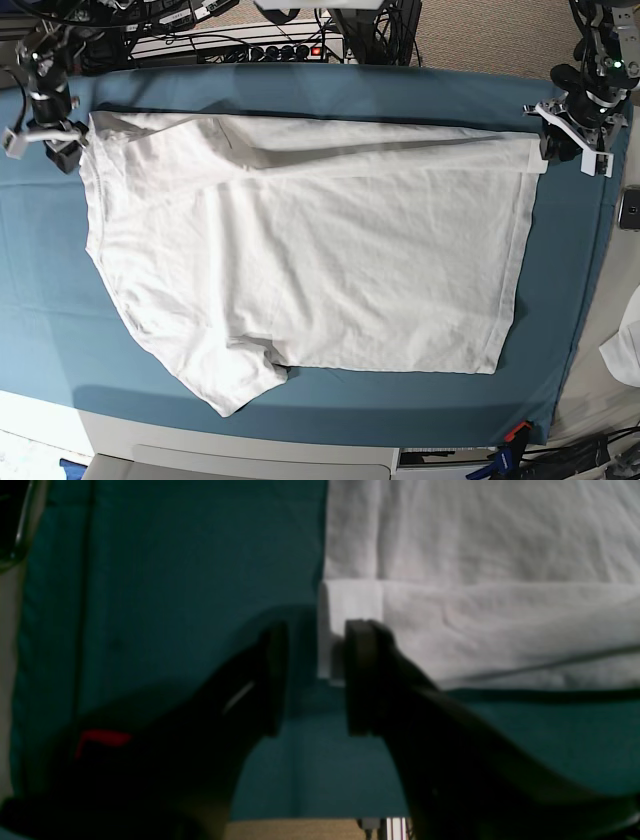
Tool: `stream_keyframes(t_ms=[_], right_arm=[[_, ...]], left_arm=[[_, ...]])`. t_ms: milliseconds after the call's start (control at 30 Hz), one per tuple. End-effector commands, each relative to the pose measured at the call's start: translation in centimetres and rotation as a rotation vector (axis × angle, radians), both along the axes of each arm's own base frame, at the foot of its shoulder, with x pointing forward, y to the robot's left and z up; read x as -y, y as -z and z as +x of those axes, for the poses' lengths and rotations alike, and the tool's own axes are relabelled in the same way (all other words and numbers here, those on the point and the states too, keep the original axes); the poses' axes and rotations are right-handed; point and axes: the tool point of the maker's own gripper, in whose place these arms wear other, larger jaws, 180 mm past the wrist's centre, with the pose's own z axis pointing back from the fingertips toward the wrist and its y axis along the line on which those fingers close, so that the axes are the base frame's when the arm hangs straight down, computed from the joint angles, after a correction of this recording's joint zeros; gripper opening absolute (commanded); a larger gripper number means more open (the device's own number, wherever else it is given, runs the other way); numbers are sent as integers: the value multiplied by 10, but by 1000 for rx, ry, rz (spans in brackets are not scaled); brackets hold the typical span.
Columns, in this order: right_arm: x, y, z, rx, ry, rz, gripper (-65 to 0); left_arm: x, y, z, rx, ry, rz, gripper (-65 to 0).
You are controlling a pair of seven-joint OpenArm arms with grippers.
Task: Fold the T-shirt properly
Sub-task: 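Pull the right gripper's corner away from the left gripper to stretch the edge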
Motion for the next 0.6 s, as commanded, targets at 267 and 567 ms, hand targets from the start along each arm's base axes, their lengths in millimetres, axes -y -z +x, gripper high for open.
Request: stream_keyframes(t_ms=[267,567], right_arm=[[-5,8,-37,-36,-8,54,-358],[-40,31,-36,-80,-73,127,-358]], left_arm=[[-4,-10,6,38,8,16,-443],[-4,-10,6,37,8,16,-443]])
